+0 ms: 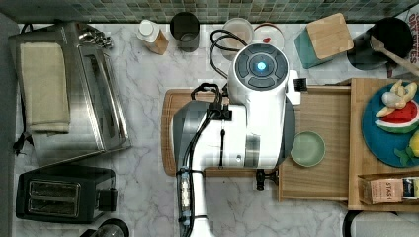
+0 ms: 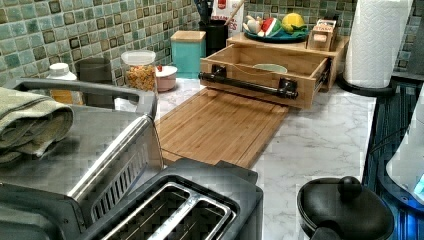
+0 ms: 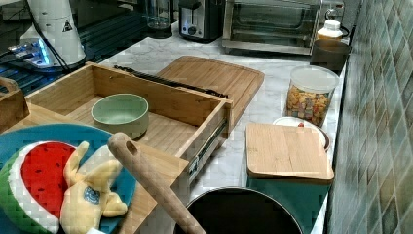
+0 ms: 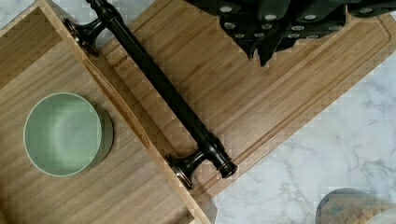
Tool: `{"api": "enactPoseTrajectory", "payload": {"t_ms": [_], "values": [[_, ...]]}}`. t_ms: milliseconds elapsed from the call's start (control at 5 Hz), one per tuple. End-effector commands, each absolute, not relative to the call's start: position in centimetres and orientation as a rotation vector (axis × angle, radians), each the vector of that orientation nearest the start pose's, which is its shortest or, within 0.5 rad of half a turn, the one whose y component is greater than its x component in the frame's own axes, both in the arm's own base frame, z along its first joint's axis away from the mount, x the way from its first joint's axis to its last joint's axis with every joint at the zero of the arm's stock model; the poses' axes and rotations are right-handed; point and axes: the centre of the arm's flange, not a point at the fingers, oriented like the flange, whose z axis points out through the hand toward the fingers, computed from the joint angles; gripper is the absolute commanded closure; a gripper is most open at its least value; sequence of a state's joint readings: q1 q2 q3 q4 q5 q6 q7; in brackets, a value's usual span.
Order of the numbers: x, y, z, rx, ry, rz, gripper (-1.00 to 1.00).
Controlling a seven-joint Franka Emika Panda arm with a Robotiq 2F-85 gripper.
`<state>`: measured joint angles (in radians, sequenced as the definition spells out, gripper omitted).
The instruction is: Close the drawer.
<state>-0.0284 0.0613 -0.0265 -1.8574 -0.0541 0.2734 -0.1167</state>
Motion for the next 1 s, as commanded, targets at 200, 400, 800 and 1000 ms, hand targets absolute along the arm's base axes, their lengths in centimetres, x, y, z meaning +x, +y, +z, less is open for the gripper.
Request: {"api": "enactPoseTrajectory", "payload": {"t_ms": [200,400,800,1000], "values": [[57.0,-3.6,47.5,-3.02,1.112,0.09,1.0],[56.2,-3.4,46.8,-3.053,0.887,0.078,1.0],[54.5,0.7,44.7,-3.207,0.413,-0.019,1.0],[54.1,2.4,43.7,-3.243,0.23,-0.084,1.0]]}}
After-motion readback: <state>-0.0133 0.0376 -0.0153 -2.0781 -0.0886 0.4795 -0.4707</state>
